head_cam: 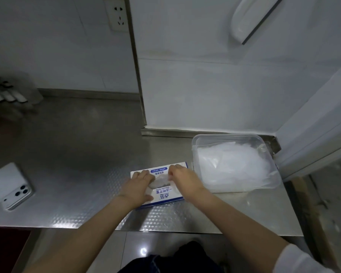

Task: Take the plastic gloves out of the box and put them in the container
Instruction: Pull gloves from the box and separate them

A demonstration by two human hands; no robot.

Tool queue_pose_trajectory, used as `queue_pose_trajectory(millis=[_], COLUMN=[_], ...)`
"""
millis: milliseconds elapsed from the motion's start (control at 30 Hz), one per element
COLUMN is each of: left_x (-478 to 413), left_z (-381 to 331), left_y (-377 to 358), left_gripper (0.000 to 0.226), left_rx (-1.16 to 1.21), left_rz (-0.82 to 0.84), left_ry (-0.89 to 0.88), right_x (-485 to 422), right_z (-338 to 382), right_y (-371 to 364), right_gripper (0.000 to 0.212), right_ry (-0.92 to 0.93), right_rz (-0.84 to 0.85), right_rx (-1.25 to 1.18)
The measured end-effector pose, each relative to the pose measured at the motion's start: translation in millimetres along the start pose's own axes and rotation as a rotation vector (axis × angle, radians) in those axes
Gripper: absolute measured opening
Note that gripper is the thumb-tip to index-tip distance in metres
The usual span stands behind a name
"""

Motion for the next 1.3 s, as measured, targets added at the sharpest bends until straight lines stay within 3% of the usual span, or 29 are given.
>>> queue_pose_trajectory(millis=[300,567,700,833,933,1000,1100,1133,1300], left_x=[-2,-2,0,5,4,0,-10,-12,-25], left_z=[5,8,4,-27,-51,-62,-74,-77,-102], left_y=[-7,-1,30,67,90,102,111,113,117], left_gripper=[0.073,0.060,0.054,0.092,0.101,0.085,0.017,0.004,0.017], left_rx=[0.007,0.013,0.347,0.728,0.878,0.835,0.779,0.799,0.800], left_rz=[-0.002,0.051,0.013,-0.065,-0.237,-0.313,-0.320,-0.310,-0.225], left_ry=[0.017,-0.020,-0.071,-0.237,-0.241,-0.280,-0.375,-0.377,-0.364], right_x=[8,30,36,38,43,48,57,59,68], right_z=[-17,-40,-49,-52,-50,-55,-73,-81,-112], right_y=[65,112,116,114,113,114,117,115,116], right_gripper=[0.029,0.029,0.033,0.032,0.032,0.034,0.035,0.035,0.024], right_ry=[-0.082,-0.203,-0.227,-0.170,-0.060,-0.015,-0.025,-0.039,-0.063], right_rz=[-0.253,-0.411,-0.396,-0.343,-0.269,-0.235,-0.144,-0.108,-0.052], right_rx=[0.000,-0.252,-0.181,-0.251,-0.364,-0.475,-0.522,-0.504,-0.461])
Point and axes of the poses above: each hand's wrist, its own x-axis away from the middle knuckle, its own y-axis out of the back of the hand, z = x × y, the point moved 3 cm from there along -x, towards the middle knuckle, and after that the axes turned 9 degrees about z, right-handed, at the moved point
